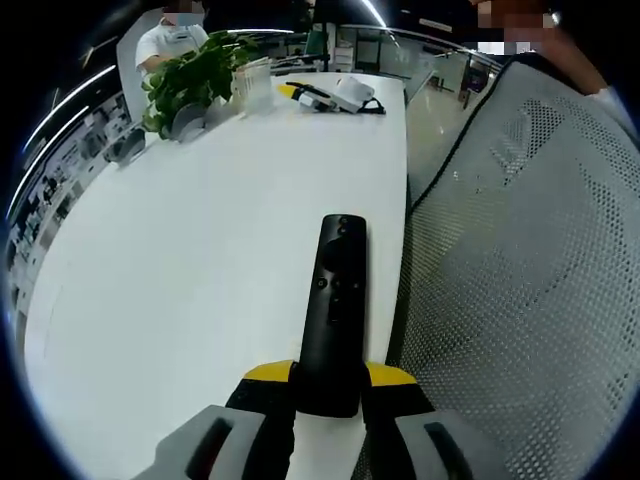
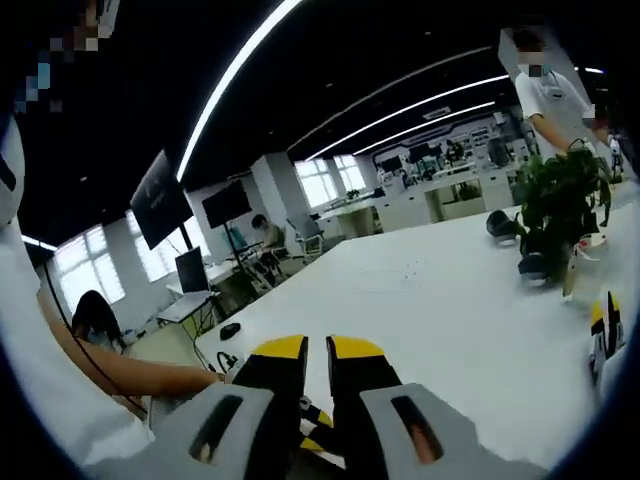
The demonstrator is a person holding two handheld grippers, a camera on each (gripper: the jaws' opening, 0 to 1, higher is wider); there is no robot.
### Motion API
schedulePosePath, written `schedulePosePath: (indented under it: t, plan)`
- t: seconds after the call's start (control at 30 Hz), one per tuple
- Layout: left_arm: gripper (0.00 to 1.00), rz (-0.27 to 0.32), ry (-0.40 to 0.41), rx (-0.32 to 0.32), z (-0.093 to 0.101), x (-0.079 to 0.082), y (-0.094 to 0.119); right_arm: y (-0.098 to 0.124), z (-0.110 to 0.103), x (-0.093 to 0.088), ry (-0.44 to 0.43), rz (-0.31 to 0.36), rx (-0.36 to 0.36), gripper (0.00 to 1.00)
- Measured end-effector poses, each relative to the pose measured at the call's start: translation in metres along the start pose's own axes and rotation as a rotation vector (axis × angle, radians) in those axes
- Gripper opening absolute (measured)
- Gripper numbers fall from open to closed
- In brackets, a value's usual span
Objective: Press the specified remote control buttons in sequence, fully releasing each button before pressing the next.
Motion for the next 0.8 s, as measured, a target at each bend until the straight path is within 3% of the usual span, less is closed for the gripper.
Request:
schedulePosePath:
  t: [0.17,0.23,0.3,0.5,0.7,0.8]
  plan:
    - [0.25,0.002,0.002,0.002,0.0,0.0,0.0,0.008,0.0,0.003,0.109,0.068,-0.061,0.38]
    - [0.25,0.002,0.003,0.003,0.0,0.0,0.0,0.012,0.004,0.003,0.153,0.104,-0.095,0.52]
    - [0.25,0.003,0.003,0.003,0.0,0.0,0.0,0.014,0.009,0.0,0.146,0.092,-0.122,0.64]
    - [0.25,0.004,0.0,0.004,0.001,-0.001,0.0,0.021,0.024,-0.007,0.177,0.091,-0.217,0.87]
    - [0.25,0.007,0.001,0.004,0.0,0.0,-0.001,0.023,0.032,-0.015,0.189,0.079,-0.278,0.99]
    - [0.25,0.008,0.001,0.003,0.0,0.0,0.0,0.022,0.036,-0.019,0.157,0.076,-0.328,1.0]
Point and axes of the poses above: the point that each gripper's makers call its tool centre point, and the gripper's own axes: y roughly backward along the fingers, z roughly to its right, x roughly out of its top, the point moved 10 cm from there along y, roughly backward along the fingers, and after that the axes turned 8 degrees about -y, right-handed, at the moved point
